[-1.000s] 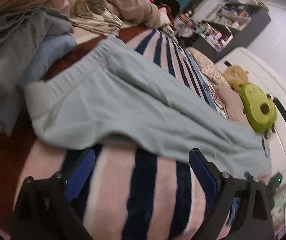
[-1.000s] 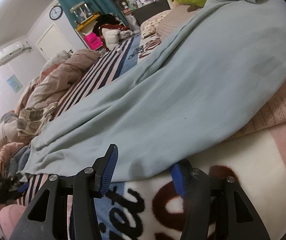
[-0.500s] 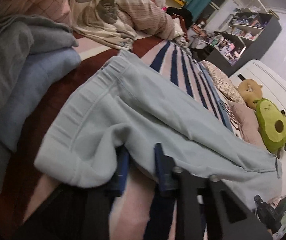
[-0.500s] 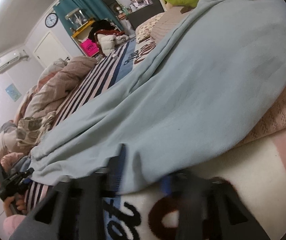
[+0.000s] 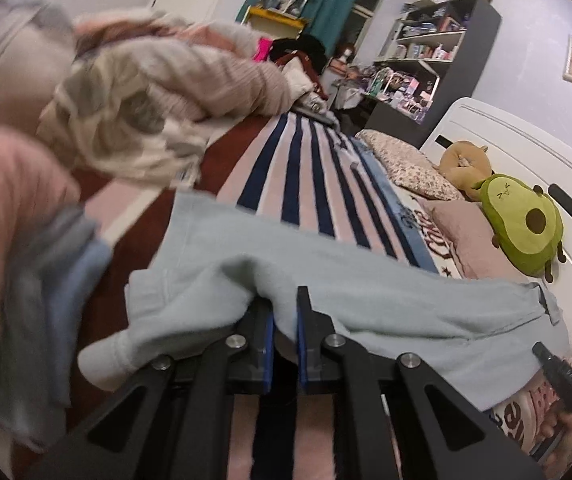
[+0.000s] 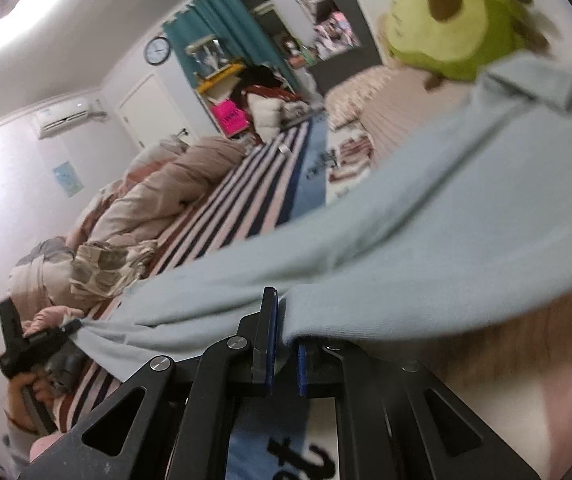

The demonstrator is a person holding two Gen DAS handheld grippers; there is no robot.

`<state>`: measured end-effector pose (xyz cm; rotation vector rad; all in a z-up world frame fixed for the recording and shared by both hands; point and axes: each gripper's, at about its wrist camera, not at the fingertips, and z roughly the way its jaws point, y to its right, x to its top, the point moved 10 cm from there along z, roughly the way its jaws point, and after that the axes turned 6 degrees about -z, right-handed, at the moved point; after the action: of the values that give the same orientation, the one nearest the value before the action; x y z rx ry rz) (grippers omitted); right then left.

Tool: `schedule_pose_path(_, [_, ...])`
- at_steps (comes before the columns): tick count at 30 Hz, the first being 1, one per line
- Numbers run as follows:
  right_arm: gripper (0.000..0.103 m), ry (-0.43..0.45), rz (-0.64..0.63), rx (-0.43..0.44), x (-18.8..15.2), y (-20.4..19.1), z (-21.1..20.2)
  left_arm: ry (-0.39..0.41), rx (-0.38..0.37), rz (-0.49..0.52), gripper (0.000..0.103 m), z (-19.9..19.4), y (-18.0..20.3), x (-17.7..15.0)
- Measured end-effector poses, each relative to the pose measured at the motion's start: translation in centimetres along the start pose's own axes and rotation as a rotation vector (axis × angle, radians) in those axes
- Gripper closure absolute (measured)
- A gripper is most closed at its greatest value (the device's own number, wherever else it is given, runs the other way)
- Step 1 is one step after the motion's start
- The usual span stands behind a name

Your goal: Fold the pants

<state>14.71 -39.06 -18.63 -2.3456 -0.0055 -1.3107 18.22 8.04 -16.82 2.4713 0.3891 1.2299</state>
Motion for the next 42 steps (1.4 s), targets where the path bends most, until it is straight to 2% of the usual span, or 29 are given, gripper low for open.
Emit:
schedule_pose_path(9, [0.100,0.060,-0.087,0.021,5.2,-0.1,1.1,0.073,0.045,0.040,0.096,1.6,1.7,4.5])
schedule_pose_path(19, [0.100,0.054,-0.113,0.031,6.8,1.0,4.2,0.081,0.081,0.052,0.096,5.4,2.1,6.0])
schedule_pose_path(24, [0.100,0.037,-0.126,0.003,7.6,2.1,6.2,0.084,0.087,0.078,0.096,7.9,2.3,6.9])
schedule_pose_path(33, [0.100,-0.018,-0.181,-0.057,9.3,3.1,11.4,0.042,0.115,0.092,0.096,12.7,1.5,8.2])
schedule_pose_path(42, [0.099,-0.118,-0.250,-0.171,9.2,4.2,15.5,-0.031,0.152,0.093,0.094,17.1,0.1,7.8])
